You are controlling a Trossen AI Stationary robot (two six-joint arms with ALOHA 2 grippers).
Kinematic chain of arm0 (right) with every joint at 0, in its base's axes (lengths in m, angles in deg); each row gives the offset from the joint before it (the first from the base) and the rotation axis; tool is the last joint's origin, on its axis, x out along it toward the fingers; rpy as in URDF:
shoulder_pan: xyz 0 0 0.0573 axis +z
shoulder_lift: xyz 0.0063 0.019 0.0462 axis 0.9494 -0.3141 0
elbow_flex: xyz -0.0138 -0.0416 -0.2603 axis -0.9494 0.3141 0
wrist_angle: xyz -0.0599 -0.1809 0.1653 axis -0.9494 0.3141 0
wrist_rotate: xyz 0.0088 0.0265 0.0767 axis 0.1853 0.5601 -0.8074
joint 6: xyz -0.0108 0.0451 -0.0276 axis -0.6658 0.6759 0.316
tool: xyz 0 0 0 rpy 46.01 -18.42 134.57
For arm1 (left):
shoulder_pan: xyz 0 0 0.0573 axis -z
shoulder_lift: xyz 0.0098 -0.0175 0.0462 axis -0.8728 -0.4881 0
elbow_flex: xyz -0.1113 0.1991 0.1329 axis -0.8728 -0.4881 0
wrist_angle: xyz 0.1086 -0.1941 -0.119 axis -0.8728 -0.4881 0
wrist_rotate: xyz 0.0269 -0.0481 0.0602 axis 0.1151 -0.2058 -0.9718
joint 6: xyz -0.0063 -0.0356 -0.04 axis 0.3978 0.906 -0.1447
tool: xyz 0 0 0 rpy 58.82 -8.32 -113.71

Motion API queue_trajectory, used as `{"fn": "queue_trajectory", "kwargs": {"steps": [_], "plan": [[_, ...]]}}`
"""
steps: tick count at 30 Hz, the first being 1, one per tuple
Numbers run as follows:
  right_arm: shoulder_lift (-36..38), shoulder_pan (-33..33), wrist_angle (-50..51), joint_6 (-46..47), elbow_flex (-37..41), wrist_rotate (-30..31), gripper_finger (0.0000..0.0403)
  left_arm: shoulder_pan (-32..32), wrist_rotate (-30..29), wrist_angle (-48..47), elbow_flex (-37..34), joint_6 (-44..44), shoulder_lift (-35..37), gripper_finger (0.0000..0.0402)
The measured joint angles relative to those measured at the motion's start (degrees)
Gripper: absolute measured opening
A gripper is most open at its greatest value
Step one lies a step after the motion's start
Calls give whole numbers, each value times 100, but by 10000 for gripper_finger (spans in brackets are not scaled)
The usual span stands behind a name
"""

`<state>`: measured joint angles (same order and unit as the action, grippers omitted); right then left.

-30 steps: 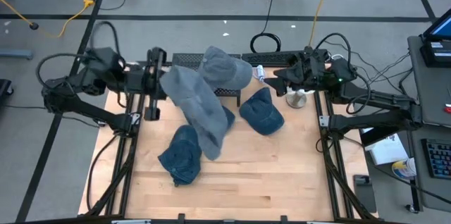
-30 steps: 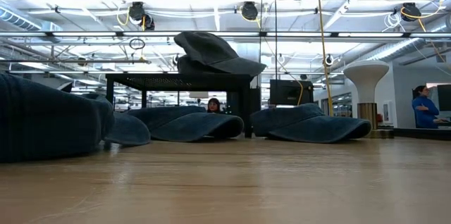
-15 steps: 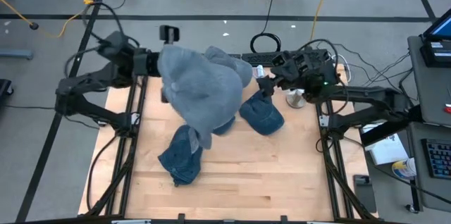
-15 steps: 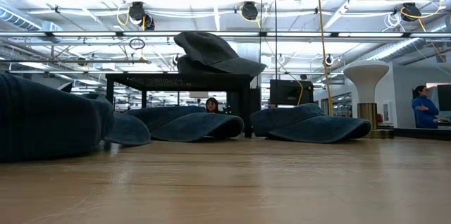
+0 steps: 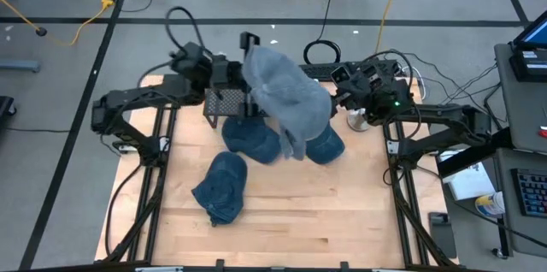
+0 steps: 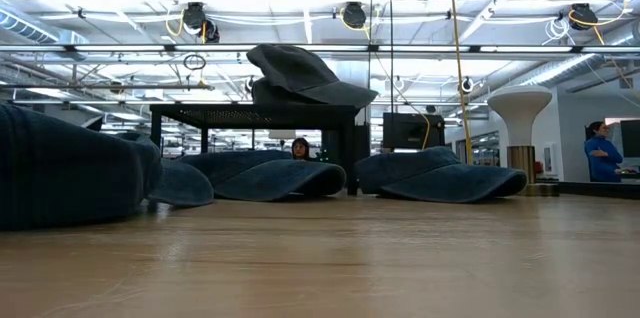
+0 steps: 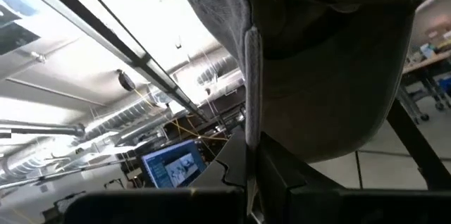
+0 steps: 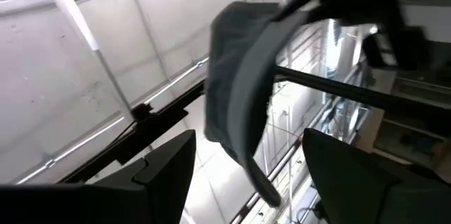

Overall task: Pick & Place hat
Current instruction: Stack the right dark gray cap on top of the other dark gray cap on the shelf

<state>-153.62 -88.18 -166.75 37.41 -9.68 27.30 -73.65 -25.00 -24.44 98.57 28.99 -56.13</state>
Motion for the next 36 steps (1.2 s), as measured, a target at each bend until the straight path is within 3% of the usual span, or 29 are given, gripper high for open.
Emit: {"fn": "queue_trajectory", "kwargs": {"steps": [8, 12, 16, 22, 29, 36], "plan": [[89, 52, -197, 42, -2, 15, 252, 3, -9, 273, 0, 374, -411, 8], [89, 116, -196, 52, -2, 17, 228, 3, -44, 248, 0, 573, -452, 8], [89, 166, -196, -46, -2, 20, 162, 3, -301, 186, 0, 702, -446, 21], [89, 218, -200, -292, -2, 27, 17, 5, -312, 162, 0, 1374, -446, 61], [92, 225, -474, -173, -2, 278, 6, 3, -637, -14, 0, 2055, -418, 108], [274, -183, -497, -24, -2, 302, 4, -112, -775, -281, -3, 2663, -160, 216]]}}
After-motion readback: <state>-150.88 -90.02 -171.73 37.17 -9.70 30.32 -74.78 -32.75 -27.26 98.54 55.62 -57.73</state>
